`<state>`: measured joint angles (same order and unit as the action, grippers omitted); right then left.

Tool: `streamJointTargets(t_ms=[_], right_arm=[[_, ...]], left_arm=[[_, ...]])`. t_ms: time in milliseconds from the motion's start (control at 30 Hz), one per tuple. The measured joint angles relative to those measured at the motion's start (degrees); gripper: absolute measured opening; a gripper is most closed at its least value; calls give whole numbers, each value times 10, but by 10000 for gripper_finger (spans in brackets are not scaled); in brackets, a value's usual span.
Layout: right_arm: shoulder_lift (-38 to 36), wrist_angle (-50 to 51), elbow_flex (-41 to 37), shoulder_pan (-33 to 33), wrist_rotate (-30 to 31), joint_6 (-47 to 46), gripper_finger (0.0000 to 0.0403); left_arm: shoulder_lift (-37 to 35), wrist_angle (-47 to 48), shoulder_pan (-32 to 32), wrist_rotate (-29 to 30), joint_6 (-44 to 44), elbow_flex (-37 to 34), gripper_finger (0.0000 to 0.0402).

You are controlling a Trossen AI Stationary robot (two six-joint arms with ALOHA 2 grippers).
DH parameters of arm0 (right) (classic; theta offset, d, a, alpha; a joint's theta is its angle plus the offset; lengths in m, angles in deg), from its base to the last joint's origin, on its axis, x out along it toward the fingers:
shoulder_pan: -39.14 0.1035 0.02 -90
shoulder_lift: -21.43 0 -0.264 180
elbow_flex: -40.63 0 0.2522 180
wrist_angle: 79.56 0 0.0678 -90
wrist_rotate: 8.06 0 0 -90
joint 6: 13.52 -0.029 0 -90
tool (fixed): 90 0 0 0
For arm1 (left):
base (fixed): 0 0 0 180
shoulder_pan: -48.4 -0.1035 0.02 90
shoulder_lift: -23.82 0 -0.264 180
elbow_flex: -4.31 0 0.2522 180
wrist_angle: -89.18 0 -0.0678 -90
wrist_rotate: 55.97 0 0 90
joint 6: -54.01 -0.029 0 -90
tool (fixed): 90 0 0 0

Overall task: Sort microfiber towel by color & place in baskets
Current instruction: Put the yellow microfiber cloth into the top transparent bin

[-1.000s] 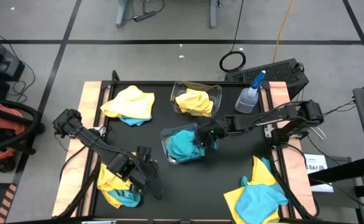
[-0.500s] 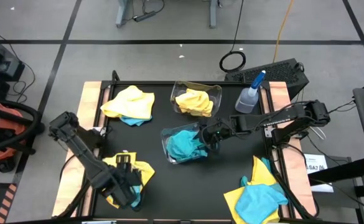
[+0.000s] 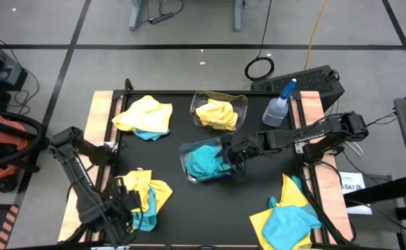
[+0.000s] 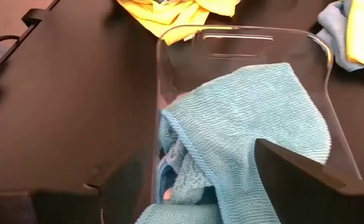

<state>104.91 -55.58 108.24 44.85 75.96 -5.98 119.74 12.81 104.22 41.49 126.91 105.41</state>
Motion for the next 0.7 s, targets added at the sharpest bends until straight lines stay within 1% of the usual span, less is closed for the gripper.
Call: streamJointTargets(t_ms=[167, 300, 500, 600, 700], right_arm=[[0, 6, 0, 8, 0, 0, 290], [0, 18, 0, 13, 0, -8, 290], [0, 33, 0, 22, 1, -16, 290], [0, 38, 1, 23, 1, -20, 290], [0, 46, 1, 23, 1, -23, 290]], left_arm=[[0, -6, 9, -16, 28, -47, 258], [-8, -32, 10, -26, 29, -94, 258], [-44, -107, 10, -10, 23, -171, 255], [-62, -151, 8, 0, 12, -202, 232], [-67, -169, 2, 1, -6, -219, 175]])
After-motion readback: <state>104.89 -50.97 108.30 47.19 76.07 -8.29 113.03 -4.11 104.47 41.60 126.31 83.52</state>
